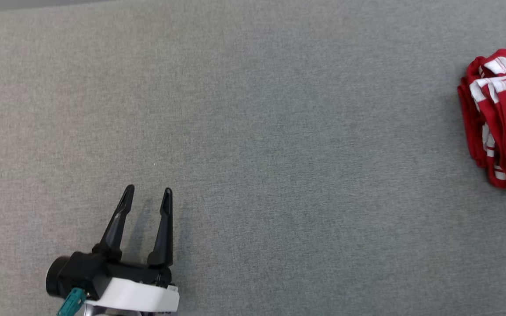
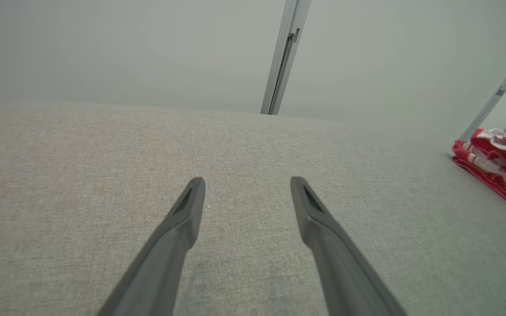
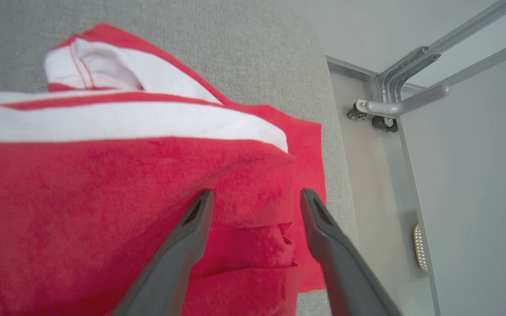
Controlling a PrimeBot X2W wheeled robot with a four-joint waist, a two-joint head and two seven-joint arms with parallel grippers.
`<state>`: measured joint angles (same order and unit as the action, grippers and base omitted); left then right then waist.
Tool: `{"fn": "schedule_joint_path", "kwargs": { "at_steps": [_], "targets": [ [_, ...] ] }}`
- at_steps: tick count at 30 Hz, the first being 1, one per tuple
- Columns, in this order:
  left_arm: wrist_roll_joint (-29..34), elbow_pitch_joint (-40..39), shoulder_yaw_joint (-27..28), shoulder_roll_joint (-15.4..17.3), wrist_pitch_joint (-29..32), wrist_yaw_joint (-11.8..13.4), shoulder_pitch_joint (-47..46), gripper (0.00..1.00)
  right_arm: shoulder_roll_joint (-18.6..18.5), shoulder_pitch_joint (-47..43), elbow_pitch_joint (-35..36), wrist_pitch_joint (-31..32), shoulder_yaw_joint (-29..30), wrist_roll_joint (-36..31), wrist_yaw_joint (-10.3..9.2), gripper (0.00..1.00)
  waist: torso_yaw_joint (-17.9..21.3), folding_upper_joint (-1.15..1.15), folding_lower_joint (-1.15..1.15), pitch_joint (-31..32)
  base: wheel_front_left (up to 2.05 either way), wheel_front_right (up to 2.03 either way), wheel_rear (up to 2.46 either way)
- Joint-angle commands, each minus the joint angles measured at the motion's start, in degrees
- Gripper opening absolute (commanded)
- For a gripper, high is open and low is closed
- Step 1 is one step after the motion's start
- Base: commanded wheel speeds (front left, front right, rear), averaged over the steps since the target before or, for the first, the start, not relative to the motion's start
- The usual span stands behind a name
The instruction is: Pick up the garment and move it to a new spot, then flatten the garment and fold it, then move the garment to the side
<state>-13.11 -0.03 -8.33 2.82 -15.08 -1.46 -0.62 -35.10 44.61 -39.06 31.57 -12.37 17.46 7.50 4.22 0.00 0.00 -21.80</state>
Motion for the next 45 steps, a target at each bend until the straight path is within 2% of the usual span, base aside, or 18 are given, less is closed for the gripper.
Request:
{"fn": "schedule_joint_path", "kwargs": {
  "at_steps": [1,5,8,15,19,21,22,23,27,29,32,45],
  "targets": [
    [-0.3,-0.2,0.3,0.2,-0.1,0.4,0.6,1.0,-0.4,-0.2,0.6,-2.7,0.4,-1.3,-0.01,1.0,0.4,0.0,0.0,1.0,0.0,0.0,0.0],
    [-1.1,-0.4,0.9,0.2,-0.1,1.0,2.7,1.0,2.3,-2.2,4.5,-13.6,3.8,-2.8,-0.01,1.0,1.3,0.0,0.0,4.7,0.0,0.0,0.0],
    [-1.7,-0.6,1.6,0.2,-0.1,1.2,4.7,1.0,5.2,-6.1,10.3,-21.0,5.8,-1.7,-0.01,1.0,2.2,0.0,0.0,8.7,0.0,0.0,0.0],
    [-3.2,-0.9,3.8,0.2,-0.1,1.8,8.7,1.0,10.4,-22.8,26.4,-31.2,8.1,2.6,0.0,1.0,1.8,0.0,0.0,16.6,0.0,0.0,0.0],
    [-3.8,-0.6,4.1,0.2,-0.1,2.0,10.8,1.0,15.1,-34.2,31.4,-37.5,10.7,2.5,0.0,1.0,-0.2,0.0,0.0,19.8,0.0,0.0,0.0],
    [-3.5,0.0,4.3,0.2,-0.1,1.7,11.8,1.0,16.9,-39.2,32.1,-41.4,12.8,-1.1,0.01,1.0,-1.5,0.0,0.0,21.2,0.0,0.0,0.0],
    [-3.6,0.2,4.5,0.2,-0.1,1.7,12.1,1.0,19.0,-41.3,32.0,-43.0,13.9,-2.2,0.0,1.0,-2.0,0.0,0.0,21.5,0.0,0.0,0.0],
    [-3.2,0.9,4.7,0.2,-0.1,1.3,12.7,1.0,22.1,-44.8,31.5,-45.1,14.7,-6.1,0.06,1.0,-3.1,0.0,0.0,22.2,0.0,0.0,0.0],
    [-3.0,2.4,5.2,0.2,-0.1,0.6,13.2,1.0,27.6,-48.7,30.6,-46.8,17.6,-13.0,-0.01,1.0,-4.9,0.0,0.0,23.2,0.0,0.0,0.0],
    [-3.1,3.0,5.5,0.2,-0.1,0.2,13.3,1.0,29.4,-49.4,32.1,-46.9,18.2,-16.8,0.01,1.0,-5.7,0.0,0.0,23.7,0.0,0.0,0.0],
    [-3.0,4.0,6.0,0.2,-0.1,-0.6,13.4,1.0,31.2,-51.3,33.8,-46.8,18.9,-19.2,-0.01,1.0,-6.5,0.0,0.0,24.2,0.0,0.0,0.0],
    [-2.6,5.6,5.9,0.2,-0.1,-2.5,13.0,1.0,32.1,-52.9,32.4,-46.8,19.5,-18.2,0.0,1.0,-6.5,0.0,0.0,25.4,0.0,0.0,0.0]
  ]
}}
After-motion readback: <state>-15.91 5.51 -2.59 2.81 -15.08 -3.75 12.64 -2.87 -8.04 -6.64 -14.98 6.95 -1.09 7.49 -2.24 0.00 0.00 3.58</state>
